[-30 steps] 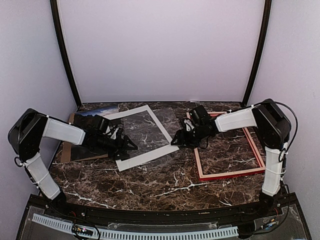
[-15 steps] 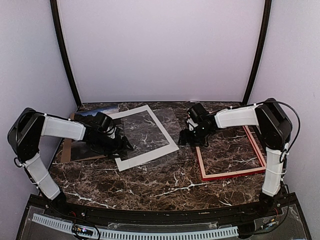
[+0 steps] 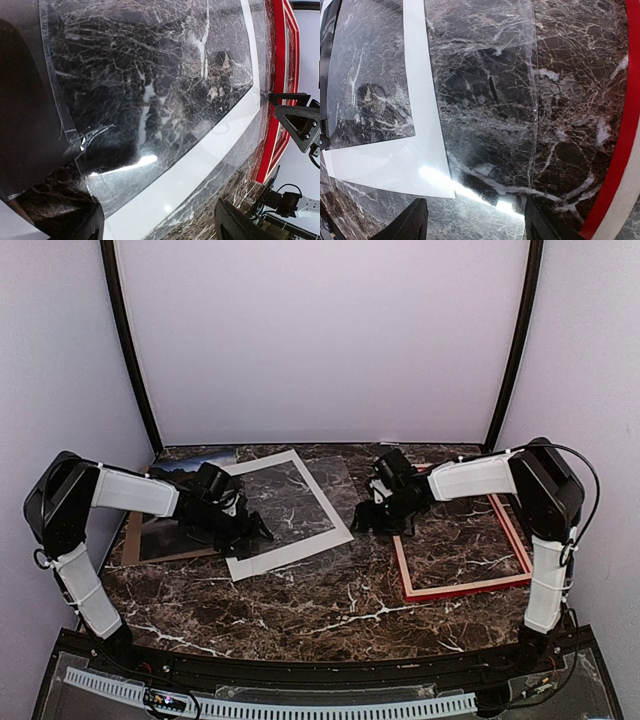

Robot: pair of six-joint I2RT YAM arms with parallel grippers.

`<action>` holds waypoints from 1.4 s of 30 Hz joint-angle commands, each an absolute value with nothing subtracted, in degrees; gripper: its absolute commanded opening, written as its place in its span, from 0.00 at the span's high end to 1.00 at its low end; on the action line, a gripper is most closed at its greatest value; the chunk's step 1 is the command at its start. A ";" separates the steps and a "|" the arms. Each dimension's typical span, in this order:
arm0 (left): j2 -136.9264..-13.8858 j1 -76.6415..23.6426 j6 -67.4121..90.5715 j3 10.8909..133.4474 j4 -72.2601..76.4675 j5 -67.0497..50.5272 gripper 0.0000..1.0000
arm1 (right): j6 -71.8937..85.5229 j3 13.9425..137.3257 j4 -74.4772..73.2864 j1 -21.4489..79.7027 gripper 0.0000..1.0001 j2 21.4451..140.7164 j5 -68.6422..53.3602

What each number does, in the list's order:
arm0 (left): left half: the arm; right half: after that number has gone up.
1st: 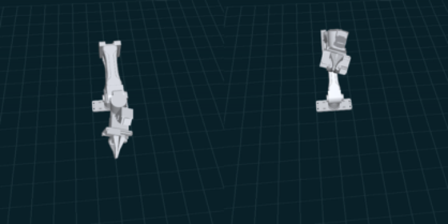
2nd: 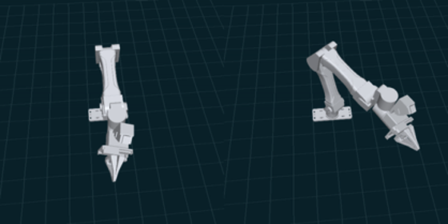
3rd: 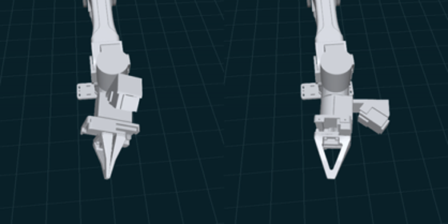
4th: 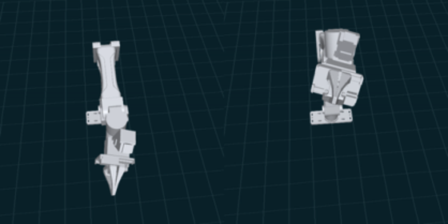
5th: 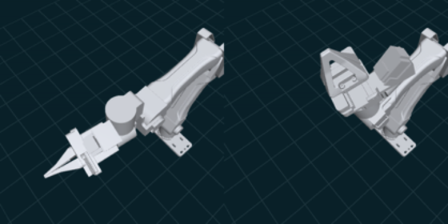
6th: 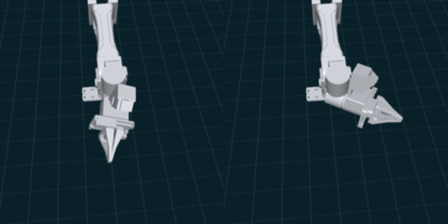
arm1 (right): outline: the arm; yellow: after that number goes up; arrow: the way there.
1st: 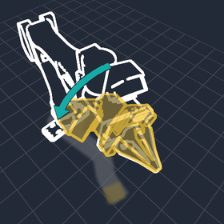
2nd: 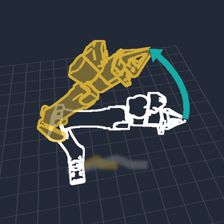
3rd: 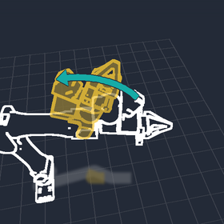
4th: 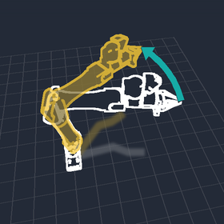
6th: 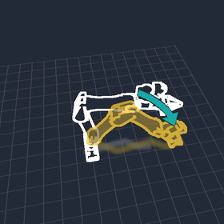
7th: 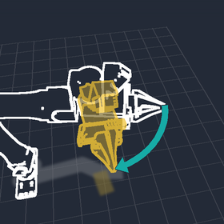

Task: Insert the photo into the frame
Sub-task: Pick up the glass panel from the mat board.

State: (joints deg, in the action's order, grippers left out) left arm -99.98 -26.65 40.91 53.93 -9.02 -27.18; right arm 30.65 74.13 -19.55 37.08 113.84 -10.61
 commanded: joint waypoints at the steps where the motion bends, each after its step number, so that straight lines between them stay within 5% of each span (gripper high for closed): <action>1: -101.48 -27.16 45.92 50.41 -6.61 -33.56 0.21 | 34.38 68.98 -17.99 37.75 0.34 115.59 -18.55; 26: -92.56 -26.39 51.87 40.16 17.84 -39.29 0.22 | 37.43 61.61 -9.35 37.83 0.37 114.99 -24.75; 36: -88.15 -26.19 39.38 48.89 -11.50 -20.59 0.22 | 35.64 64.92 -13.52 37.88 0.30 114.77 -19.32; 42: -89.91 -26.10 37.53 50.33 -17.02 -19.06 0.21 | 34.23 68.51 -16.45 38.12 0.26 115.92 -16.12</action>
